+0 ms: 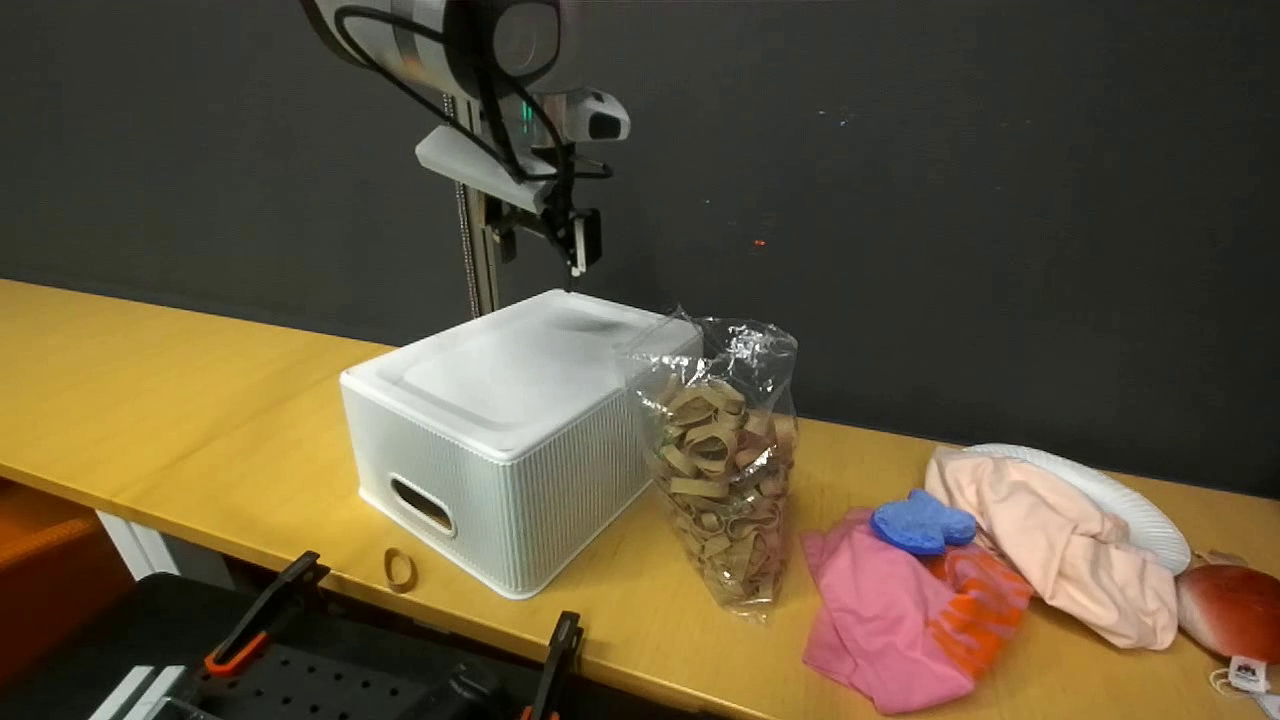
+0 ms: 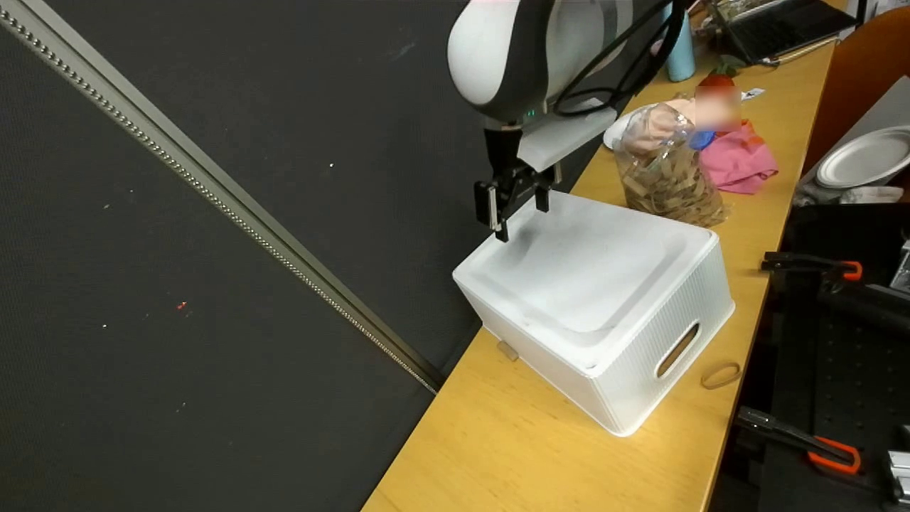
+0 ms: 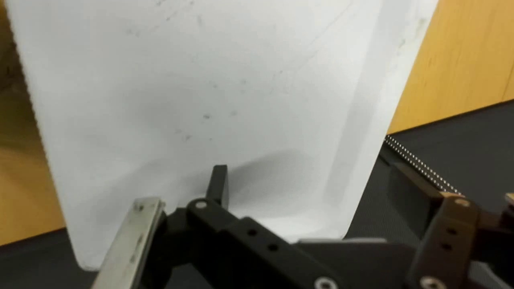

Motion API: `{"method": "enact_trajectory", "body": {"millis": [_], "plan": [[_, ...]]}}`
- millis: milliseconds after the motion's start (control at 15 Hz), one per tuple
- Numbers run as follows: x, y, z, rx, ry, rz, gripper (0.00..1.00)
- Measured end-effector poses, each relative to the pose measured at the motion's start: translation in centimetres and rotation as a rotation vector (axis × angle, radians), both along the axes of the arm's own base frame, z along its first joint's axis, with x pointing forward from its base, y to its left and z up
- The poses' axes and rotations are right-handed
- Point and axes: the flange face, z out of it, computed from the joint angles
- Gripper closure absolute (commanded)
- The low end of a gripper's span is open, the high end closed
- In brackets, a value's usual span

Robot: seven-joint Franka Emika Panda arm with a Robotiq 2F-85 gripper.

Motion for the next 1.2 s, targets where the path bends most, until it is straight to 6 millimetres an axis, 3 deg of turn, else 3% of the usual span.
{"method": "enact_trajectory", "body": {"millis": [67,133,267,333,600,867,1200], "plan": [[-0.3,0.9,-0.7,0.003,0.031,0.011,0.05],[-0.7,1.7,-1.2,0.005,0.063,0.019,0.26],[-1.7,2.9,-1.8,-0.01,0.117,0.028,0.3],[-2.2,3.2,-1.8,-0.022,0.135,0.029,0.38],[-3.5,3.0,-2.0,-0.065,0.188,0.013,0.68],[-4.0,2.9,-3.8,-0.07,0.231,0.01,0.98],[-4.0,4.8,-6.2,-0.073,0.269,0.039,1.0]]}}
